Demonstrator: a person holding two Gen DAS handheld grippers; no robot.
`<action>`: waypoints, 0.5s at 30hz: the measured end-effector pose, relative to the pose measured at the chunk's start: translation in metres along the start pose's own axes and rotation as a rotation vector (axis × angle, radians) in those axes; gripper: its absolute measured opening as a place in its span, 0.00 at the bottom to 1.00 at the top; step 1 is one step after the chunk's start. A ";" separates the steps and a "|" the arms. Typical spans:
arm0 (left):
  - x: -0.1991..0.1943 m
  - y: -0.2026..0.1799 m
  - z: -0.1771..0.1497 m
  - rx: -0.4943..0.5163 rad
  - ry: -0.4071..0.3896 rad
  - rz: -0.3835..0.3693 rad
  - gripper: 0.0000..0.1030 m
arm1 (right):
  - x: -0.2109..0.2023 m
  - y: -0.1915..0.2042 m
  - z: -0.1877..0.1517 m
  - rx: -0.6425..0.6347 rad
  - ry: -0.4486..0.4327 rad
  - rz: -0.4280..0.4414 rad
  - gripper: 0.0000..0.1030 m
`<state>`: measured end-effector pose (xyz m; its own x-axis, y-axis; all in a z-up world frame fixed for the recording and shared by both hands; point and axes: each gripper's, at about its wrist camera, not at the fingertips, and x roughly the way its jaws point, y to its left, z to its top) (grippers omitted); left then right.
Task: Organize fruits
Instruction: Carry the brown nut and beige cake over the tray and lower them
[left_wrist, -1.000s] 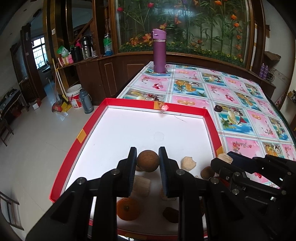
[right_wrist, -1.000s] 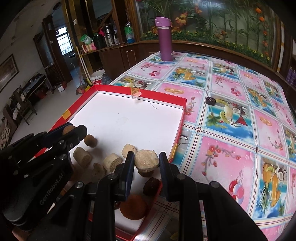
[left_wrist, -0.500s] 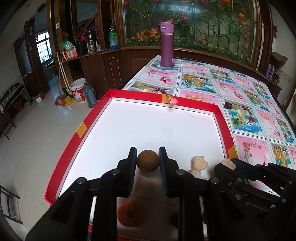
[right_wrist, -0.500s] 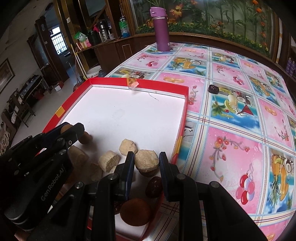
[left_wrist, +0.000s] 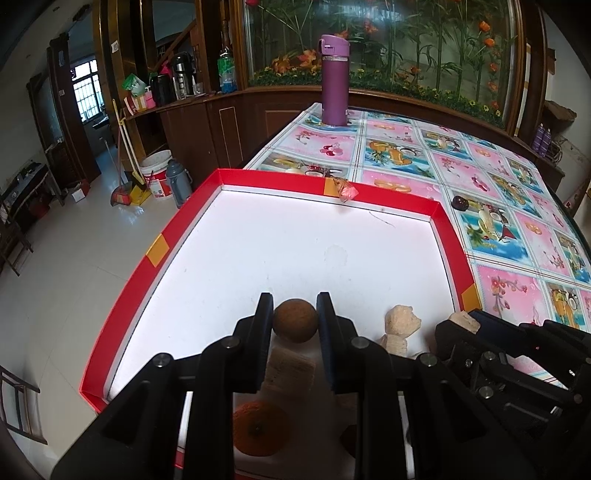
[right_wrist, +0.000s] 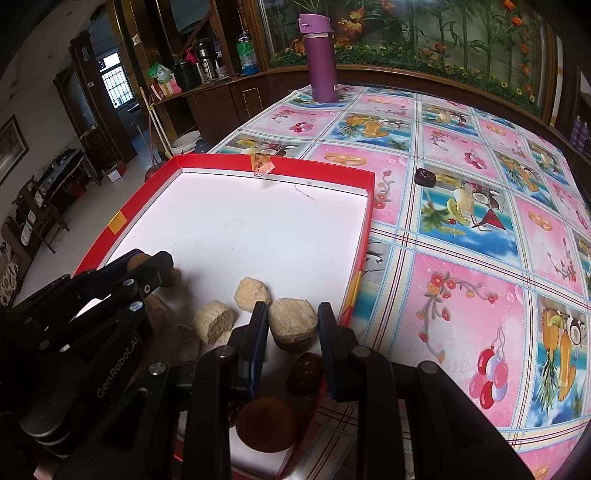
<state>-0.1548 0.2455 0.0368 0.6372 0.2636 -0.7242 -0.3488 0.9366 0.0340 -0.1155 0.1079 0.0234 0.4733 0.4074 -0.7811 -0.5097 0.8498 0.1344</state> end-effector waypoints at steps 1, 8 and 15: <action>0.001 0.000 0.000 0.001 0.002 0.002 0.25 | 0.000 0.000 0.000 0.001 0.000 0.000 0.25; 0.002 -0.001 0.000 0.002 0.004 0.004 0.25 | 0.000 -0.001 0.001 -0.003 0.000 -0.003 0.25; 0.005 -0.001 -0.001 -0.005 0.021 0.018 0.25 | 0.004 0.001 -0.001 -0.013 0.018 -0.013 0.26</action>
<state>-0.1521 0.2458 0.0323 0.6166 0.2752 -0.7376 -0.3633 0.9307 0.0435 -0.1149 0.1103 0.0201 0.4672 0.3898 -0.7936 -0.5130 0.8506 0.1157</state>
